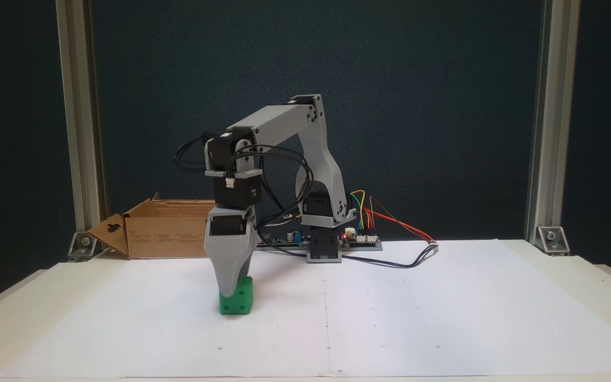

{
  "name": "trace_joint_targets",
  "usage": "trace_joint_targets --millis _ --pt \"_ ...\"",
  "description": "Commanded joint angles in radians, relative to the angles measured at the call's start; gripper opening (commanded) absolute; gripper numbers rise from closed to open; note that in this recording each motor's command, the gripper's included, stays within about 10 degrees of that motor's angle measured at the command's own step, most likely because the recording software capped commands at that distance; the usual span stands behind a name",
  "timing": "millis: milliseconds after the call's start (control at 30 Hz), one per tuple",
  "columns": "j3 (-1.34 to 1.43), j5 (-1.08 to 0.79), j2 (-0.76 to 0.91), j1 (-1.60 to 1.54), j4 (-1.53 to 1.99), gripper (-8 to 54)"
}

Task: Grasp a green dice and put it in the bin.

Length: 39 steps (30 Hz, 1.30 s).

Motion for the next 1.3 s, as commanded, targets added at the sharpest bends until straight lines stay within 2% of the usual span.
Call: trace_joint_targets --millis 0,1267 --pt "-0.014 -0.008 0.003 0.0 -0.014 44.8" --pt "0.029 -0.006 -0.051 0.021 -0.135 43.1"
